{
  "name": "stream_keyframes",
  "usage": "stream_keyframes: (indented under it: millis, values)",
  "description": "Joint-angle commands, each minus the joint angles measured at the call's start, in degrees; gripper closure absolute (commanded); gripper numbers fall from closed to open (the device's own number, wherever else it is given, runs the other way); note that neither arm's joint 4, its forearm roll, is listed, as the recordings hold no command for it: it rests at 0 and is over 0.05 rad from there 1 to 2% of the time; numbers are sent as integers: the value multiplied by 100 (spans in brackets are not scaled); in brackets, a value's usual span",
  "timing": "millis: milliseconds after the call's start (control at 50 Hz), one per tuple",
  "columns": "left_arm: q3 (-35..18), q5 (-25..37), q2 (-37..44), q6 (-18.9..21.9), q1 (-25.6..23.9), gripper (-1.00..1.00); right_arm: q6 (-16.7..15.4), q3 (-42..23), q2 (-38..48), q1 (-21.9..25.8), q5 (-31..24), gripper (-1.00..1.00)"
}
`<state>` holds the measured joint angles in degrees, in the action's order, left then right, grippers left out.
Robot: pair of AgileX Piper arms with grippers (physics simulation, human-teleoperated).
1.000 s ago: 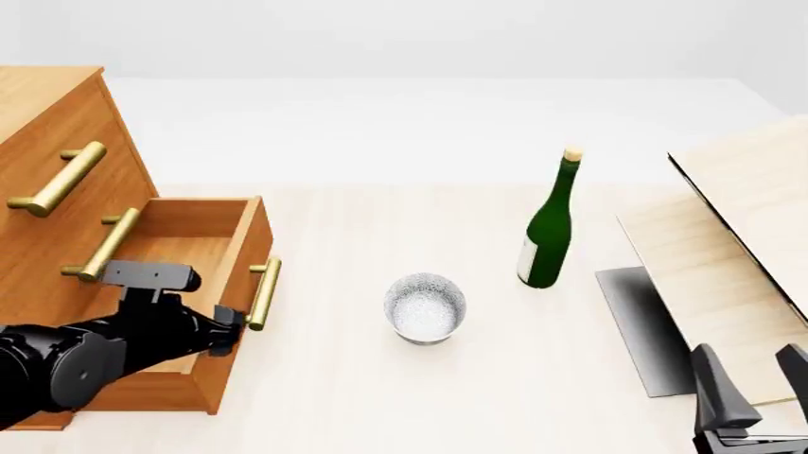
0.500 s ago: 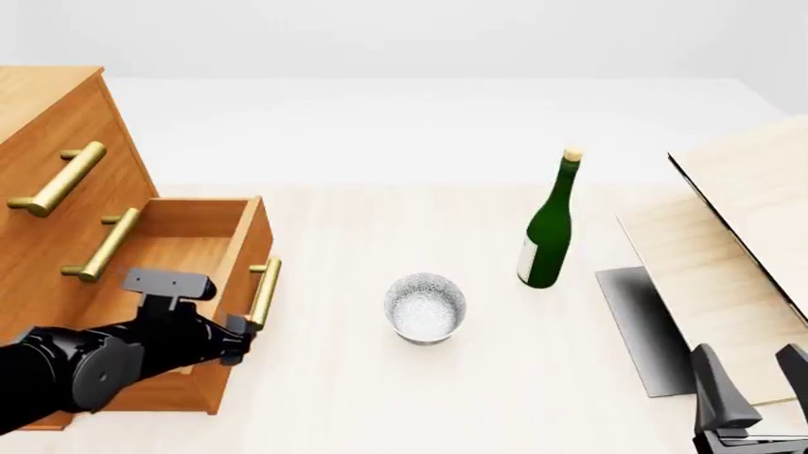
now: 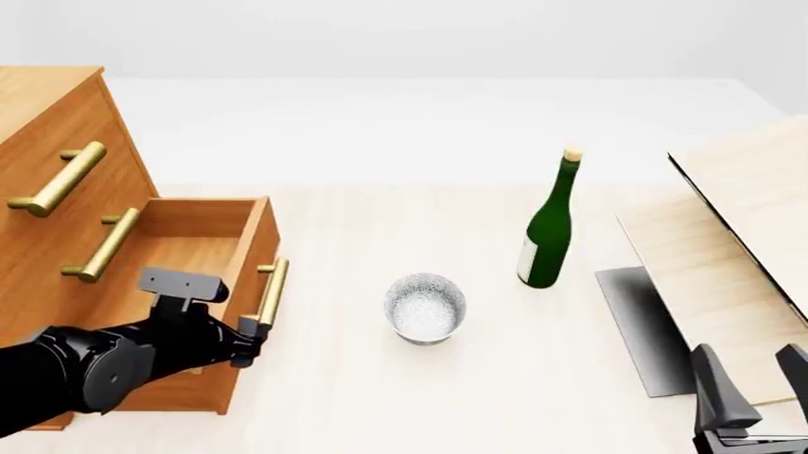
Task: Put the bowl in the bottom drawer of the cabinet and close it.
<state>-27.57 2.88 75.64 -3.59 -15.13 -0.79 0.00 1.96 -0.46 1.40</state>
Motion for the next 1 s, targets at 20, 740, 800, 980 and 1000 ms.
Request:
stream_keyframes:
  millis: [20,740,800,980,1000]
  values:
    - [-90,-38,88,16,-239,-100,14,-10,2,4,-18,-100]
    - [-418,252,-288,38,-721,-100,12,-10,-2,4,-20,-100]
    - [-420,234,-270,25,-743,-100,14,-10,-3,3,-20,-100]
    - [-472,295,-373,-60,-908,-100,14,-10,-2,3,-20,-100]
    - [-473,298,-380,-67,-915,-100,13,-10,-1,4,-19,-100]
